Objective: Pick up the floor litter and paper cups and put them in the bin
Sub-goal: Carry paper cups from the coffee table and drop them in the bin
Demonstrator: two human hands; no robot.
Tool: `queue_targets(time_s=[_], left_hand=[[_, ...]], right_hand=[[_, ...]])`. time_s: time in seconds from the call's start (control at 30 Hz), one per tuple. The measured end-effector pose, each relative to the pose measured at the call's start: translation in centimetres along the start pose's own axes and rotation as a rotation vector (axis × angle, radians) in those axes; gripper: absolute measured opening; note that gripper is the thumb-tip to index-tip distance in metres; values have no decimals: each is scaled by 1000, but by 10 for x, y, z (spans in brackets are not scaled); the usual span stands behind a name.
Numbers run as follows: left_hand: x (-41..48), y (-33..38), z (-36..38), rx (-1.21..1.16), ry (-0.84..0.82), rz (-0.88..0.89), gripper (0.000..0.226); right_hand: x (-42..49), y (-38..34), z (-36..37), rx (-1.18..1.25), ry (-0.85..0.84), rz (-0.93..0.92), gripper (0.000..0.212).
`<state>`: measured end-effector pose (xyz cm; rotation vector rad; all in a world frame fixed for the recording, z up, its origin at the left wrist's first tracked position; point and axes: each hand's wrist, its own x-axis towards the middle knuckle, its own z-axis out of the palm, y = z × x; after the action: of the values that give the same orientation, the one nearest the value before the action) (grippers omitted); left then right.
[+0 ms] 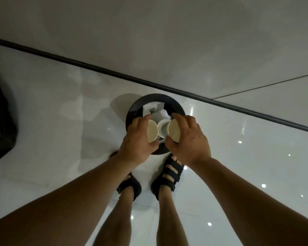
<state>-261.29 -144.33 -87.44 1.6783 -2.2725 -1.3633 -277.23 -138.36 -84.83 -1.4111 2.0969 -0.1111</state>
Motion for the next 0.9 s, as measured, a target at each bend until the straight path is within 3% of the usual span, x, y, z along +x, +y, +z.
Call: queue_targets(time_s=[0.3,0.57,0.9], left_hand=[[23,-49,51,270,51,71,83],[37,-70,73,594,55,151,96],[12,-42,29,518,1,67,96]], right_hand=[[38,38,65,-135,-80,-87,81],[48,52,101,-321,-88,-234,93],[24,38,65,-276,-114,-198,105]])
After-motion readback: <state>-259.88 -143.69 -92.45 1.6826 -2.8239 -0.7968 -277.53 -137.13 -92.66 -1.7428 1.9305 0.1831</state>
